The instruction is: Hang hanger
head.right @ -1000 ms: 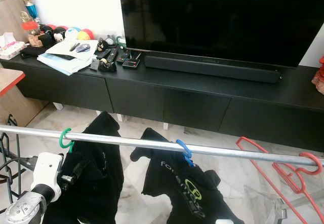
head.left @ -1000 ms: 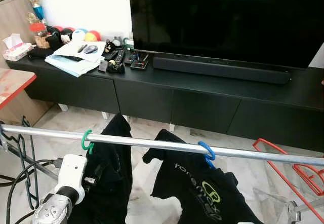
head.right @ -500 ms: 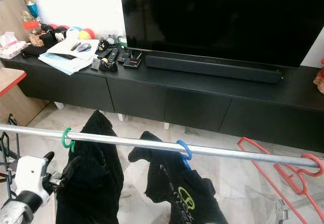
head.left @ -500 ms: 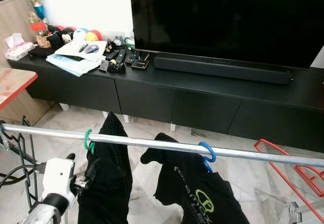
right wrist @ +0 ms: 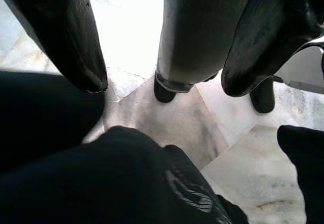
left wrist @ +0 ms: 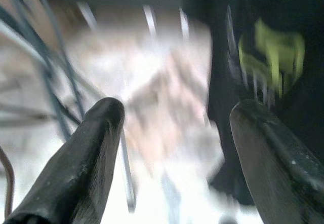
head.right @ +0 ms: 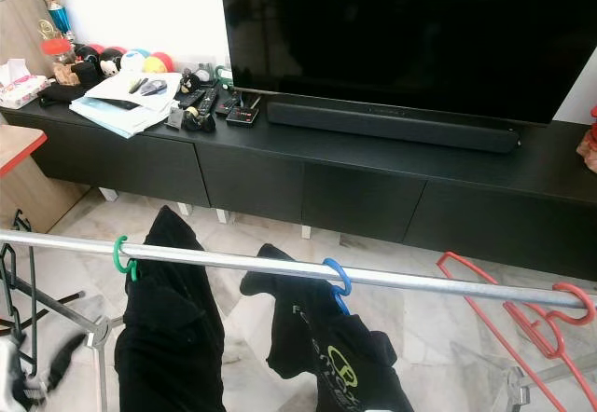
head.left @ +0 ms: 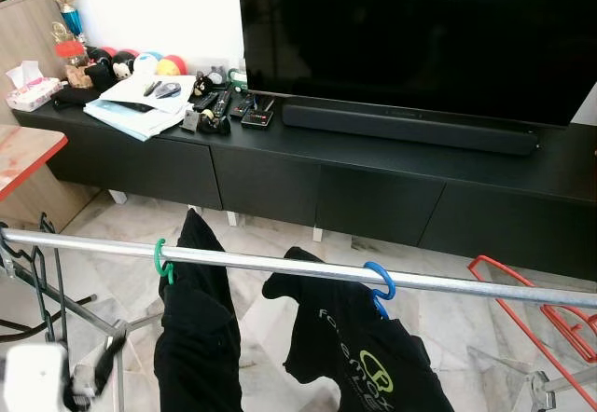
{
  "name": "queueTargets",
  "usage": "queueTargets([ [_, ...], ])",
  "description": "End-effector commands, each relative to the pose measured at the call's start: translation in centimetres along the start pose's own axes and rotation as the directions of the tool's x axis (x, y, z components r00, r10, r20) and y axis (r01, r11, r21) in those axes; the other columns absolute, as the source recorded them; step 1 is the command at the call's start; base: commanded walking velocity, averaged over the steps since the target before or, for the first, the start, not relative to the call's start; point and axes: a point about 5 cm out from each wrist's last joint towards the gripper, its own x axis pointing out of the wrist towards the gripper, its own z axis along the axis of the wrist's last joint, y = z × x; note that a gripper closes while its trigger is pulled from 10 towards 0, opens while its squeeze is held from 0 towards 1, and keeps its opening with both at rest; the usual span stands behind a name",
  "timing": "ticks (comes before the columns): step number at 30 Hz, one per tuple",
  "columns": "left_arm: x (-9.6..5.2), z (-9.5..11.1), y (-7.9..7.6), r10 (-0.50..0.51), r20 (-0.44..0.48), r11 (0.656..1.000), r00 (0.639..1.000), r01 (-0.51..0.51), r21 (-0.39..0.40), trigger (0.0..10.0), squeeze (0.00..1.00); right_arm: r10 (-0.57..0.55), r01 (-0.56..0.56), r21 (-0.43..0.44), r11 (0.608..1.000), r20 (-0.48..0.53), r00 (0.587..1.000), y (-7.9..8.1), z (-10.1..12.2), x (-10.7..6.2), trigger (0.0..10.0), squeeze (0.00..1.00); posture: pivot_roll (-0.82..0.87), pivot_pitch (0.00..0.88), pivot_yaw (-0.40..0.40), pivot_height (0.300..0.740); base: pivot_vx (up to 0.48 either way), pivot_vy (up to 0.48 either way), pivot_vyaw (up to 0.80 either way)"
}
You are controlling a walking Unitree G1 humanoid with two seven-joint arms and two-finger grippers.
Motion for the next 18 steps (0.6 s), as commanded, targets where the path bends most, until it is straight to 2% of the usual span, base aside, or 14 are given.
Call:
queueTargets([
  [1,0.7,-3.0,-0.9,-0.001,-0.126,1.0,0.992,0.003,0.016,10.0,0.0,-0.019,0.019,0.0,1.0,-0.002,1.0,-1.1,-0.1,-0.1,10.0,0.0,-0.02,0.065,0.018,0.74,0.0,0.0,0.0],
  [3,1.2,-3.8,-1.3,-0.006,-0.158,1.0,0.987,0.007,0.006,10.0,0.0,-0.026,0.026,0.002,1.0,0.002,1.0,-1.9,-0.1,-0.1,10.0,0.0,-0.02,0.063,0.018,0.74,0.0,0.0,0.0],
  [4,1.6,-4.7,-1.8,-0.015,-0.19,1.0,0.982,0.017,0.006,10.0,0.0,-0.043,0.043,0.002,0.999,0.013,0.999,-2.7,0.0,-0.2,10.0,0.0,-0.03,0.065,0.019,0.74,0.0,0.0,0.0],
  [6,1.9,-5.1,-2.3,-0.029,-0.2,1.0,0.979,0.029,-0.005,10.0,0.0,-0.06,0.06,0.003,0.998,0.024,0.998,-3.3,0.1,-0.3,10.0,0.0,-0.03,0.065,0.019,0.74,0.0,0.0,0.0],
  [10,2.6,-7.2,-3.0,-0.037,-0.289,0.999,0.957,0.04,0.004,10.0,0.0,-0.185,0.179,0.128,0.975,0.039,0.982,-6.3,0.0,-0.8,10.0,0.0,-0.06,0.063,0.019,0.74,0.0,0.0,0.0],
  [13,3.1,-8.2,-3.4,-0.047,-0.329,0.998,0.943,0.055,0.014,10.0,0.0,-0.254,0.25,0.276,0.928,-0.023,0.967,-6.6,-1.2,-1.0,10.0,0.0,-0.07,0.065,0.019,0.74,0.0,0.0,0.0],
  [14,3.3,-8.7,-3.6,-0.046,-0.348,0.998,0.936,0.056,0.017,10.0,0.0,-0.284,0.285,0.36,0.888,-0.056,0.957,-6.7,-1.8,-1.1,10.0,0.0,-0.08,0.064,0.019,0.74,0.0,0.0,0.0],
  [16,3.4,-9.0,-3.8,-0.049,-0.358,0.998,0.932,0.06,0.019,10.0,0.0,-0.307,0.309,0.417,0.855,-0.075,0.949,-6.9,-2.2,-1.2,10.0,0.0,-0.08,0.064,0.019,0.74,0.0,0.0,0.0],
  [17,3.5,-9.4,-4.0,-0.053,-0.374,0.998,0.926,0.066,0.021,10.0,0.0,-0.346,0.346,0.457,0.819,-0.086,0.934,-7.2,-2.2,-1.4,10.0,0.0,-0.08,0.063,0.02,0.74,0.0,0.0,0.0],
  [18,3.5,-9.4,-4.0,-0.053,-0.374,0.998,0.926,0.066,0.021,10.0,0.0,-0.346,0.346,0.457,0.819,-0.086,0.934,-7.2,-2.2,-1.4,10.0,0.0,-0.08,0.063,0.02,0.74,0.0,0.0,0.0],
])
